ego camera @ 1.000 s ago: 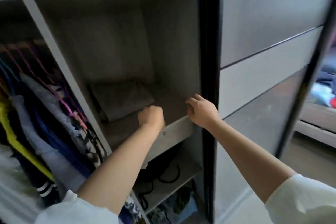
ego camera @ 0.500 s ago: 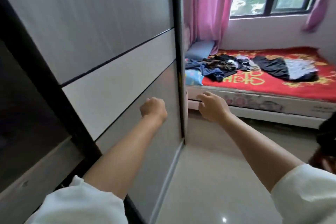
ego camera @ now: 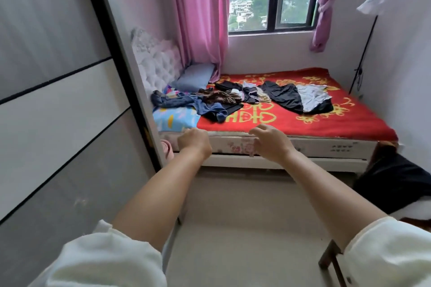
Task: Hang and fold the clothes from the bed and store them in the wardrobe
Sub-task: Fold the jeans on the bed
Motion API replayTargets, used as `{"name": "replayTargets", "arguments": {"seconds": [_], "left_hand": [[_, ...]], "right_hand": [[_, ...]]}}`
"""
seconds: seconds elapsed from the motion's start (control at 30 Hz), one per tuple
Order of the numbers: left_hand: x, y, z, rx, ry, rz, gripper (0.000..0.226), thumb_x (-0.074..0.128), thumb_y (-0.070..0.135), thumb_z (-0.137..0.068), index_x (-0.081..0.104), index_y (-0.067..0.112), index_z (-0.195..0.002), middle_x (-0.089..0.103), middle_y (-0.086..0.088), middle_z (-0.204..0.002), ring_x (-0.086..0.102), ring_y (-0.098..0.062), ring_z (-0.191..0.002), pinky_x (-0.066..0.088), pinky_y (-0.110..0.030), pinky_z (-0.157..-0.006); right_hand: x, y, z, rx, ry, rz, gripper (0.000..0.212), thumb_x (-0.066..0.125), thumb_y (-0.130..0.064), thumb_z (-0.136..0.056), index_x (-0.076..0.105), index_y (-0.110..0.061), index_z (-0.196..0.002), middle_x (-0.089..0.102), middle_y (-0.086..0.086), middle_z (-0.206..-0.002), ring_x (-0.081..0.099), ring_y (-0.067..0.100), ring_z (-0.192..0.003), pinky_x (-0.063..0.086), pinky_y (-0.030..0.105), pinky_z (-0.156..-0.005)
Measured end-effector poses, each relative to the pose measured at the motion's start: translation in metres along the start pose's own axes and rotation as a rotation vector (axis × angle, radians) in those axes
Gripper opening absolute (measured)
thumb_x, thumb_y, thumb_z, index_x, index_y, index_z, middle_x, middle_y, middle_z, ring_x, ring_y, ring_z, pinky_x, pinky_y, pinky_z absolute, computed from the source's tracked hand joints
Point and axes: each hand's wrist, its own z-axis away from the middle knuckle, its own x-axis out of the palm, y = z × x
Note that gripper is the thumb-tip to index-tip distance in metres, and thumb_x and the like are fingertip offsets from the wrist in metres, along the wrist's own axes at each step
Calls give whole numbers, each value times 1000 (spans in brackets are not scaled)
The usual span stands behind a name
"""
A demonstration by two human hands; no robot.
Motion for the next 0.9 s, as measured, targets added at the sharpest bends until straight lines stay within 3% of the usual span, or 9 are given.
{"name": "replayTargets", "arguments": {"seconds": [0.27, 0.43, 0.57, 0.9], "left_hand": [[7, 39, -169, 117, 7, -54, 31, 43, 15, -91, 56, 9, -118, 52, -10, -125, 49, -27, -116, 43, -31, -86], [9, 57, -295, 188, -2, -53, 27, 43, 13, -91, 58, 9, -113, 54, -9, -123, 50, -27, -115, 44, -31, -85], [18, 77, -372, 237, -35, -59, 27, 43, 12, -91, 58, 8, -113, 56, -9, -122, 53, -27, -113, 44, -31, -79], [64, 143, -576, 232, -133, -72, 24, 42, 15, -93, 59, 8, -109, 58, -7, -116, 56, -25, -105, 40, -28, -67]], "right_hand": [[24, 92, -132, 116, 2, -32, 35, 44, -8, -93, 54, -11, -126, 52, 7, -131, 52, 24, -117, 47, 35, -94], [36, 146, -220, 221, -13, -13, 34, 42, -7, -94, 54, -9, -125, 53, 6, -129, 52, 21, -115, 43, 25, -88], [45, 191, -269, 293, -30, -19, 34, 44, -8, -93, 55, -10, -125, 50, 4, -133, 51, 20, -117, 44, 28, -91], [85, 344, -435, 362, -102, 8, 34, 46, -11, -93, 52, -8, -126, 52, 7, -130, 53, 23, -115, 45, 32, -92]]}}
